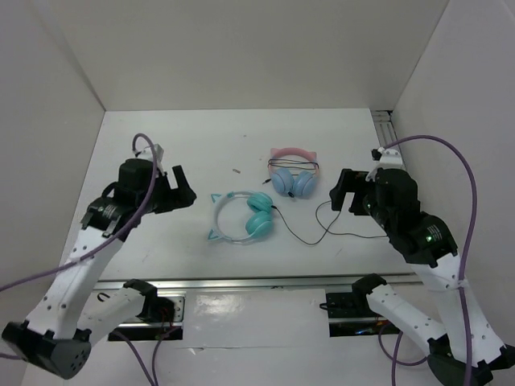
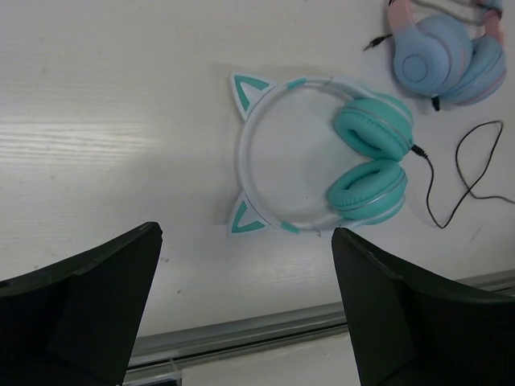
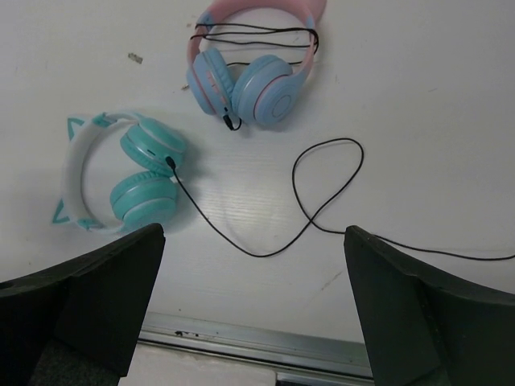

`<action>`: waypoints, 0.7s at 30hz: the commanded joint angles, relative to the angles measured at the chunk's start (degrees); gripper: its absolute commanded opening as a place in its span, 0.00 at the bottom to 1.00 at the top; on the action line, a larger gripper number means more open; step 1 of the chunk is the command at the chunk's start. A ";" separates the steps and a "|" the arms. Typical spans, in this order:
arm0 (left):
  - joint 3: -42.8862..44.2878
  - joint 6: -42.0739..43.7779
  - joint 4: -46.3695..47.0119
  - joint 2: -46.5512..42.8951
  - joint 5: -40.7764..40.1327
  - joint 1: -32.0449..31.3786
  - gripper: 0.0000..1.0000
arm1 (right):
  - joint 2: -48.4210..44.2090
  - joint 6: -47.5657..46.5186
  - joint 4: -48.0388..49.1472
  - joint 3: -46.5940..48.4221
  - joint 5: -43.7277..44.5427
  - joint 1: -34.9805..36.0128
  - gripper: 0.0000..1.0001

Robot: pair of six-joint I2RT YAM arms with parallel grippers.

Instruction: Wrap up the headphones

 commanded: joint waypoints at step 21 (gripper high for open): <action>-12.52 -12.73 30.55 40.47 -11.35 -12.58 0.66 | -8.06 -4.48 7.80 -6.15 -16.23 0.40 1.00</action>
